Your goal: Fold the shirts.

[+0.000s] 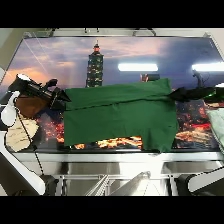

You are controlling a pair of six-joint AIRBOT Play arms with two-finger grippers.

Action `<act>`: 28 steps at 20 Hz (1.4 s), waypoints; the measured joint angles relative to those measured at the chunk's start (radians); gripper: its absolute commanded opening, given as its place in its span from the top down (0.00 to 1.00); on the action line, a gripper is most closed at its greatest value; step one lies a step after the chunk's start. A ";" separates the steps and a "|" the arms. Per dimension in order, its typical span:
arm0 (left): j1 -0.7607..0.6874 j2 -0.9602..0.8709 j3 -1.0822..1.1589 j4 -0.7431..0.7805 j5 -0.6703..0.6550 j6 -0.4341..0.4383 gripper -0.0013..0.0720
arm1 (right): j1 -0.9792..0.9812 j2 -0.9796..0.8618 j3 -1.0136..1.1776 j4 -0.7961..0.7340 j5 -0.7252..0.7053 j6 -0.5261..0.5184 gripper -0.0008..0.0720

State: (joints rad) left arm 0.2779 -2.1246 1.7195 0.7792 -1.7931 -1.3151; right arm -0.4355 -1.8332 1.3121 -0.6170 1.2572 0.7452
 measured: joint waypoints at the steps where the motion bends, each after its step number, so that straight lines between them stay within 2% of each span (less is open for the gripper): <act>1: 0.010 0.016 -0.001 0.004 -0.003 -0.010 0.04 | -0.011 0.027 0.000 -0.035 0.005 0.024 0.54; 2: 0.021 0.037 -0.001 0.007 -0.004 -0.013 0.04 | -0.023 0.056 0.000 -0.060 0.008 0.043 0.39; 3: 0.035 0.064 -0.002 0.009 -0.010 -0.018 0.04 | -0.038 0.092 0.000 -0.088 0.013 0.064 0.35; 6: 0.084 0.189 -0.037 0.033 0.000 -0.026 0.05 | -0.074 0.197 -0.020 -0.148 0.031 0.127 0.35; 9: 0.112 0.367 -0.212 0.148 0.068 -0.028 0.05 | -0.090 0.299 -0.112 -0.170 0.029 0.168 0.35; 10: 0.117 0.431 -0.304 0.192 0.100 -0.028 0.07 | -0.093 0.330 -0.153 -0.169 0.016 0.171 0.35; 11: 0.121 0.487 -0.397 0.223 0.135 -0.028 0.17 | -0.095 0.355 -0.189 -0.160 0.003 0.171 0.35; 13: 0.124 0.583 -0.595 0.267 0.212 -0.028 0.19 | -0.097 0.396 -0.247 -0.129 -0.006 0.160 0.36; 16: 0.108 0.663 -0.832 0.296 0.330 -0.028 0.20 | -0.098 0.435 -0.288 -0.082 -0.011 0.139 0.36; 20: 0.032 0.693 -0.988 0.290 0.429 -0.042 0.20 | -0.098 0.477 -0.305 -0.041 0.002 0.122 0.36; 21: 0.009 0.689 -1.000 0.286 0.443 -0.047 0.23 | -0.099 0.486 -0.307 -0.036 0.005 0.121 0.36; 23: -0.043 0.659 -1.008 0.282 0.417 -0.046 0.45 | -0.099 0.502 -0.309 -0.031 0.021 0.121 0.36; 25: -0.087 0.625 -0.989 0.291 0.406 -0.038 0.85 | -0.099 0.515 -0.310 -0.031 0.042 0.123 0.36; 26: -0.103 0.610 -0.974 0.290 0.406 -0.031 0.96 | -0.100 0.522 -0.310 -0.040 0.050 0.143 0.36; 28: -0.130 0.590 -0.933 0.271 0.430 -0.012 0.96 | -0.101 0.533 -0.314 -0.098 0.067 0.213 0.36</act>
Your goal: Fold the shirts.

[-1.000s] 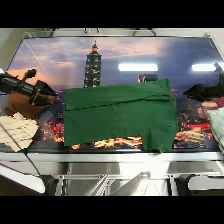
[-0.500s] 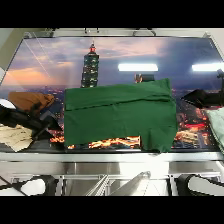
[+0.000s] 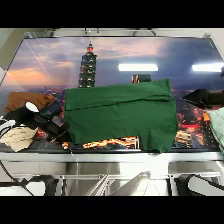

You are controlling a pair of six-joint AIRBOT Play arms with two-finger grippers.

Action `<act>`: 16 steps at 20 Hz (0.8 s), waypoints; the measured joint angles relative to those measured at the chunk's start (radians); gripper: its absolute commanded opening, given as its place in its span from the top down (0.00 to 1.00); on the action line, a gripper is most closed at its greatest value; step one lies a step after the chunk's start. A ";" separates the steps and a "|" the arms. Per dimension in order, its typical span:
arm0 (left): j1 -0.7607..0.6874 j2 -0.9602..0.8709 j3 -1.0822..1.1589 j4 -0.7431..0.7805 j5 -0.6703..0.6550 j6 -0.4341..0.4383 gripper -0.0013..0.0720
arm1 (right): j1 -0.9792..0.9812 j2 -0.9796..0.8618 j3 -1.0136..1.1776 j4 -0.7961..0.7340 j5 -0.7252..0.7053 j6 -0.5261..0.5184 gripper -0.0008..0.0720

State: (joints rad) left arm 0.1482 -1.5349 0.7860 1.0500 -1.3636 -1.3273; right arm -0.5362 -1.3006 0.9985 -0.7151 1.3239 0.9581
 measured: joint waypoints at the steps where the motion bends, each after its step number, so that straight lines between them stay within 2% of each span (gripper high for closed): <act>1: -0.006 -0.002 0.020 -0.010 0.022 0.003 0.96 | 0.000 0.008 -0.004 -0.039 0.008 0.049 0.36; 6: 0.024 0.032 0.101 0.044 0.092 0.020 0.96 | 0.000 0.078 -0.111 -0.286 0.019 0.335 0.36; 9: 0.070 0.052 0.121 0.035 0.069 0.038 0.96 | 0.000 0.114 -0.241 -0.351 0.014 0.438 0.36; 12: 0.098 0.060 0.128 0.032 0.057 0.053 0.96 | 0.001 0.127 -0.376 -0.333 -0.029 0.455 0.36; 16: 0.104 0.063 0.131 0.027 0.048 0.064 0.96 | 0.004 0.134 -0.529 -0.220 -0.111 0.392 0.36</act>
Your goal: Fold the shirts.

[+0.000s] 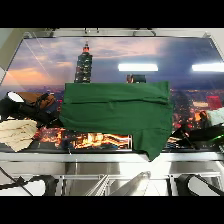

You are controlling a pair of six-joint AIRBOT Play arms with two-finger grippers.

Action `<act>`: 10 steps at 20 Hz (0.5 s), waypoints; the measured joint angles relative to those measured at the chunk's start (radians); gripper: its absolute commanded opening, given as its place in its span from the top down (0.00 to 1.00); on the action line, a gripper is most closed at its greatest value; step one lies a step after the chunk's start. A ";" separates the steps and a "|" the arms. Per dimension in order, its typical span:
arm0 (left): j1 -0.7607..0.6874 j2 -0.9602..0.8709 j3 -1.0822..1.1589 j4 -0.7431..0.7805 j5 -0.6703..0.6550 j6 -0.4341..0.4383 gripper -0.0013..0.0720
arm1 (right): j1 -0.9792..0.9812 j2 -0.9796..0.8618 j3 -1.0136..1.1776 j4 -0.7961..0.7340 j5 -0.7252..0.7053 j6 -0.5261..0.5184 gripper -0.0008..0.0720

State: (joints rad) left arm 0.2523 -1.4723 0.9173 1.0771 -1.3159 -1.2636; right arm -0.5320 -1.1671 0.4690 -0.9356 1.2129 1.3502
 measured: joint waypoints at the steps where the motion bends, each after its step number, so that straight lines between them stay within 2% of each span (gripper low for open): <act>1: -0.002 0.000 0.000 0.000 0.000 0.002 0.96 | 0.005 0.002 -0.029 0.032 -0.013 -0.015 0.36; 3: -0.007 0.000 0.000 -0.002 -0.001 0.004 0.96 | 0.031 0.003 -0.079 0.087 -0.050 -0.046 0.36; 4: -0.009 0.001 0.000 -0.003 -0.002 0.004 0.96 | 0.053 0.003 -0.096 0.111 -0.069 -0.062 0.42; 5: -0.010 0.001 0.000 -0.003 -0.002 0.004 0.96 | 0.080 0.003 -0.109 0.127 -0.087 -0.078 0.52; 10: -0.012 0.001 0.001 -0.005 -0.025 0.007 0.96 | 0.181 0.003 -0.137 0.185 -0.134 -0.126 0.52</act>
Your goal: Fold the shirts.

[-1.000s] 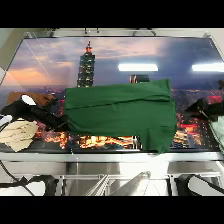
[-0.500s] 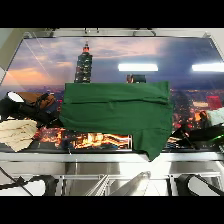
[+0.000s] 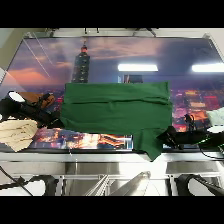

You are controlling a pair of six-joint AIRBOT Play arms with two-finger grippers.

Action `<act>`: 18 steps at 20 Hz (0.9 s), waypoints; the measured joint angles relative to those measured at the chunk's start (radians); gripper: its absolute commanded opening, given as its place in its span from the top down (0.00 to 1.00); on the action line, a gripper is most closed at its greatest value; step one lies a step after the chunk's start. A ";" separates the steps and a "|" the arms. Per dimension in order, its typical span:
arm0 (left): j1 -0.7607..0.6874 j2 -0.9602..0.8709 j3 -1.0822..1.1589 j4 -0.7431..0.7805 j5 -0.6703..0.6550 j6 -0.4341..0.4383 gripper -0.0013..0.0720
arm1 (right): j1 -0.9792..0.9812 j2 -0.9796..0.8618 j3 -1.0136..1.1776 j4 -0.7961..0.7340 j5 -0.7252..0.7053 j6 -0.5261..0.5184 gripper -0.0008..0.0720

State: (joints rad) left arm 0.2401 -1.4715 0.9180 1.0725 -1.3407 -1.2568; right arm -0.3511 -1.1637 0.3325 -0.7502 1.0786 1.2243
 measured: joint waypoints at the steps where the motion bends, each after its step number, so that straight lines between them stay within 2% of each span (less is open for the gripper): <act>1: 0.000 0.000 0.000 0.000 -0.011 0.000 0.96 | -0.001 0.003 -0.002 0.001 -0.001 -0.010 0.63; 2: 0.000 0.000 0.000 0.000 -0.014 0.000 0.96 | -0.007 0.009 -0.004 -0.005 -0.003 -0.022 0.79; 3: 0.000 0.000 0.000 -0.001 -0.021 0.000 0.96 | -0.014 0.014 -0.006 -0.013 -0.005 -0.032 0.80; 5: 0.000 0.000 0.000 0.000 -0.029 0.000 0.96 | -0.026 0.033 -0.007 -0.021 0.000 -0.048 0.94; 9: 0.000 0.000 0.001 -0.004 -0.059 0.000 0.96 | -0.035 0.090 -0.003 -0.018 0.043 -0.066 0.96; 11: 0.005 0.001 0.002 -0.040 -0.089 0.008 0.96 | -0.036 0.130 0.018 0.043 0.086 -0.073 0.96; 14: 0.033 0.001 0.007 -0.181 -0.139 0.043 0.96 | -0.037 0.160 0.102 0.188 0.120 -0.097 0.96; 18: 0.071 -0.034 0.102 -0.286 -0.156 0.055 0.96 | -0.027 0.042 0.265 0.304 0.091 -0.137 0.96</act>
State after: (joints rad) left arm 0.3107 -1.5059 1.0199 0.7868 -1.4967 -1.2018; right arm -0.3779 -1.1221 0.5972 -0.4458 1.1698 1.0878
